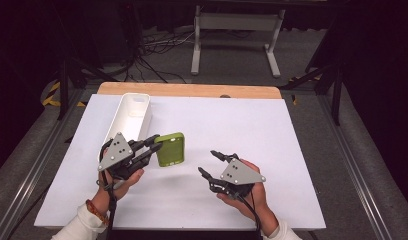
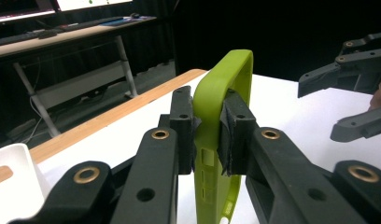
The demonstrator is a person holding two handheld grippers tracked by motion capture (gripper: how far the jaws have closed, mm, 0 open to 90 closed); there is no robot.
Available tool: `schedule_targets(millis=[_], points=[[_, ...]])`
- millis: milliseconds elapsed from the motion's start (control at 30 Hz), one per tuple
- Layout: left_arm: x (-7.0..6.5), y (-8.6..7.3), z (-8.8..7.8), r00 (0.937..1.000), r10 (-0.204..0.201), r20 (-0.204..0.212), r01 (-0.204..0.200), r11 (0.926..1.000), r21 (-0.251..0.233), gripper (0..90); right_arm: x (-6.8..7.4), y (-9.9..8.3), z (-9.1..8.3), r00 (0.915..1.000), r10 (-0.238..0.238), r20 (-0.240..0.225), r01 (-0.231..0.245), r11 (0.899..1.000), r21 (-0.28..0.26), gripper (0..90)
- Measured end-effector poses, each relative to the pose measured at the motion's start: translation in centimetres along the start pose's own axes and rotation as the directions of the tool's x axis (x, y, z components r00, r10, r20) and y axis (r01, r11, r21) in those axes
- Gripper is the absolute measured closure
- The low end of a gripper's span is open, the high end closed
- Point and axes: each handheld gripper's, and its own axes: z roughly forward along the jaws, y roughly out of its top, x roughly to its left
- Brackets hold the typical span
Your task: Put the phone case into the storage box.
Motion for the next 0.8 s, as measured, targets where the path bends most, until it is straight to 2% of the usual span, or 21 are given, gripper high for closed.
schedule_targets(millis=[433,800], points=[[0.8,0.4,-1.1,0.9997,-0.006,-0.025,0.005,0.9998,-0.021,78.0,-0.6,-2.2,-2.1,0.9992,-0.013,0.038,0.013,1.0,0.015,35.7],[1.6,0.9,-2.3,0.9988,-0.004,-0.049,0.001,0.9988,-0.05,78.0,-0.5,-4.4,-3.5,0.9982,0.025,0.055,-0.027,0.999,0.022,29.6]])
